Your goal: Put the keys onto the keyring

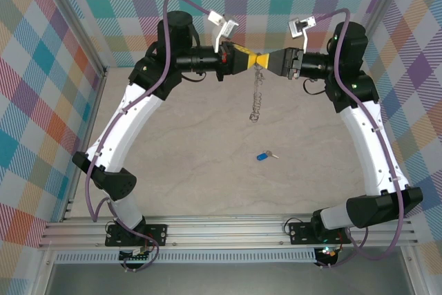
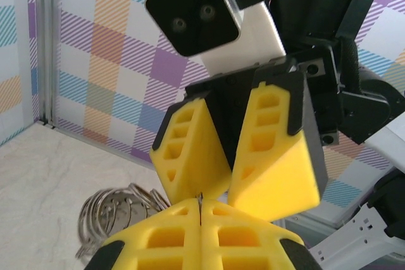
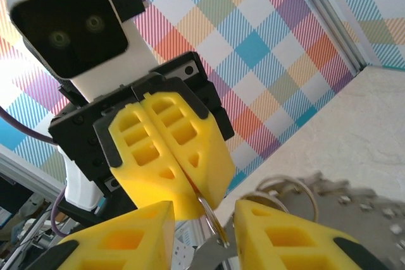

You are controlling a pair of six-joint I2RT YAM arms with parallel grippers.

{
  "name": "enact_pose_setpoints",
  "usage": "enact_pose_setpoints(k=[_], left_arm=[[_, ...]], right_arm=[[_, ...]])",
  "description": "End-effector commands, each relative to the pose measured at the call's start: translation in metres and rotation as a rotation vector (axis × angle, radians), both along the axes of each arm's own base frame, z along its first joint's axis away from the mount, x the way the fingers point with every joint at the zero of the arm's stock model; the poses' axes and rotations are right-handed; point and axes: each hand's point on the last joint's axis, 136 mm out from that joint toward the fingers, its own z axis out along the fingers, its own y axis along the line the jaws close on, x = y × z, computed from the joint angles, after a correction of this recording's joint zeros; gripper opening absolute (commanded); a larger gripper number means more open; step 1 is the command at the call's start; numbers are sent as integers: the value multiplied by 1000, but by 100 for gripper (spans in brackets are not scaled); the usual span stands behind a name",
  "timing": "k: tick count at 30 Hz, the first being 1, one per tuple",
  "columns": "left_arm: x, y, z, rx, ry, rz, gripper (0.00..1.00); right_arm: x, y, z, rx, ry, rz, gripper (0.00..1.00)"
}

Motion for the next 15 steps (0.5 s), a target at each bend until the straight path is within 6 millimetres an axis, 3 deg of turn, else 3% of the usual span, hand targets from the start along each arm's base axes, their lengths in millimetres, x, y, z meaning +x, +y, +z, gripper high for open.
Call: enact_pose_setpoints(k=[1,7,11,13,14,15], left_arm=[[-3,4,26,-62,-62,-7,0],[-3,3,27,-67,-60,-8,0],[-4,3,27,-68,-51,-9,0],[-2,4,28,-70,-40,3,0],[-1,5,29,-72,-35,15,1],[1,6,30,-75,-30,34,9]], right_arm=[[-5,0,1,4,-28,27,28],[-5,0,0,3,-30,19,18],[-2,-1,2,6,-37,-2,2],[1,-2,4,10,-39,-25,0],[3,-3,5,14,-44,-43,0],[5,-4,6,19,-47,-61,0]])
